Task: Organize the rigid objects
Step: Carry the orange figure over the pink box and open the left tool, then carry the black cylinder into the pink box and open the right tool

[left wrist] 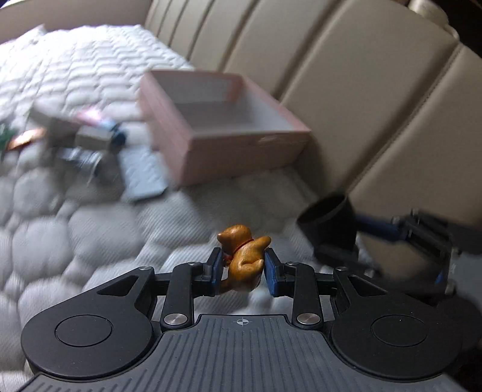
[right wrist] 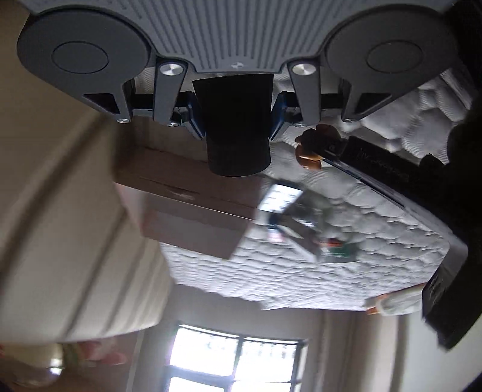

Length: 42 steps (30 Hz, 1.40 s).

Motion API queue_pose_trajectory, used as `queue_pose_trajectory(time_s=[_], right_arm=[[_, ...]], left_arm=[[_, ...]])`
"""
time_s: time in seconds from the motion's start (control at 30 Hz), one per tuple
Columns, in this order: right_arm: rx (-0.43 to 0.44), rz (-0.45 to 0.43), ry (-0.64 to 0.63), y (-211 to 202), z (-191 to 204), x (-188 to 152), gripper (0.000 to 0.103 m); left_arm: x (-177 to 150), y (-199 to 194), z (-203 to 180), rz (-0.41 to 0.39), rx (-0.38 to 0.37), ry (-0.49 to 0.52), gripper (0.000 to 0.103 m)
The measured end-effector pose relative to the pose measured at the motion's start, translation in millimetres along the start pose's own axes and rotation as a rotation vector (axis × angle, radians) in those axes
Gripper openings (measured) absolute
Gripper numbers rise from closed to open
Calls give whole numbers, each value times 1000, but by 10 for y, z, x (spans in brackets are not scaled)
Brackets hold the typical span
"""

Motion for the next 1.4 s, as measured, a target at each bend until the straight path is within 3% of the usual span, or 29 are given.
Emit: queue_pose_trajectory(time_s=[0.1, 0.3, 0.43, 0.67, 0.83, 1.0, 1.2, 1.4], right_arm=[[-3, -28, 48, -51, -172, -85, 46], [38, -62, 111, -41, -338, -190, 46], [47, -68, 127, -9, -345, -235, 46], [40, -60, 142, 17, -416, -331, 46], [32, -38, 157, 89, -414, -351, 46], [10, -22, 146, 122, -372, -280, 46], [-33, -10, 111, 106, -371, -102, 46], [-70, 44, 126, 225, -405, 61, 46]], left_arm=[[410, 14, -180, -68, 48, 25, 32], [1456, 150, -211, -312, 182, -4, 33], [1664, 664, -103, -269, 298, 44, 33], [1480, 958, 26, -219, 268, -4, 33], [1196, 657, -5, -250, 165, -2, 33], [710, 258, 52, -265, 89, -13, 34], [128, -82, 304, -253, 71, 28, 34], [-102, -122, 730, -244, 58, -101, 33]])
Point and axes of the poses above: each gripper's, at about its wrist camera, not at the fingertips, and y roughly the way its jaws point, z to its left, x to its top, the point moved 6 cm from there along y, roughly the way its jaws point, and after that the axes turned 5 degrees about -z, right-handed, at the moved point
